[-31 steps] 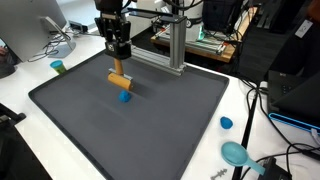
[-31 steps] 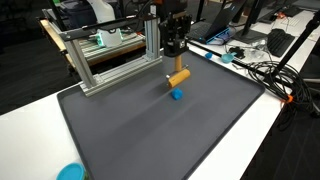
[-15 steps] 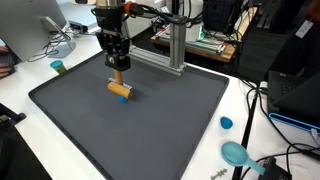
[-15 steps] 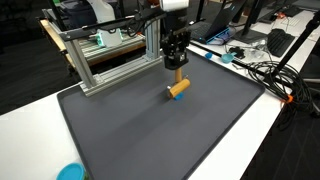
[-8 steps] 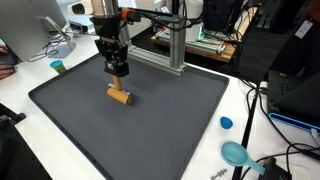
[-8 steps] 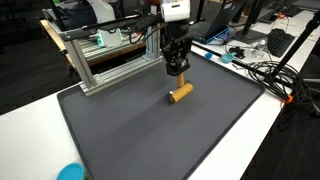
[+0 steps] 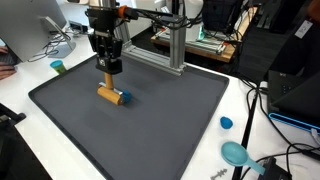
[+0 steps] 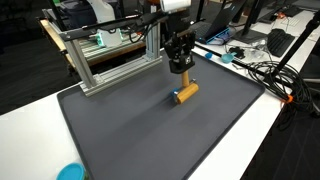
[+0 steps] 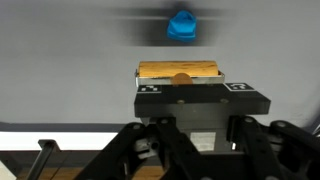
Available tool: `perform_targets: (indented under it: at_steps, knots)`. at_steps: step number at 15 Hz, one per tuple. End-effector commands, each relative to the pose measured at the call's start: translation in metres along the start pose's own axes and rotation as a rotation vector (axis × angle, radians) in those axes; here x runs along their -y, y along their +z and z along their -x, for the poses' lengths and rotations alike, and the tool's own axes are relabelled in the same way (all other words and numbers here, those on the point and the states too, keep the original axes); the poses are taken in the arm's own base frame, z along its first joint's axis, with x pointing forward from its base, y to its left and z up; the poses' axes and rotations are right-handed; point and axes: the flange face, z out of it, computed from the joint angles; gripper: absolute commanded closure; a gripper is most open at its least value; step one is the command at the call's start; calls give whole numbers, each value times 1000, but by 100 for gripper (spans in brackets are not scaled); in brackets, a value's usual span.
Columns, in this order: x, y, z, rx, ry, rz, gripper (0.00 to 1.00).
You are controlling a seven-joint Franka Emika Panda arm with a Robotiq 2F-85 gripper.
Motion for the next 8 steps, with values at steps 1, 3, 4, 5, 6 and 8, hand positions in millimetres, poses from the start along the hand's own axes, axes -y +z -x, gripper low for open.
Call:
perform_targets:
  at_steps: [1, 3, 4, 5, 6, 8]
  knots:
    - [16, -35, 12, 40, -24, 20, 78]
    - [24, -37, 16, 80, -28, 4, 78]
    - [25, -36, 16, 77, -35, -4, 78]
    - [26, -35, 16, 72, -44, -7, 78]
    - [25, -32, 17, 75, -40, -2, 78]
    - [21, -25, 18, 86, -33, -6, 78]
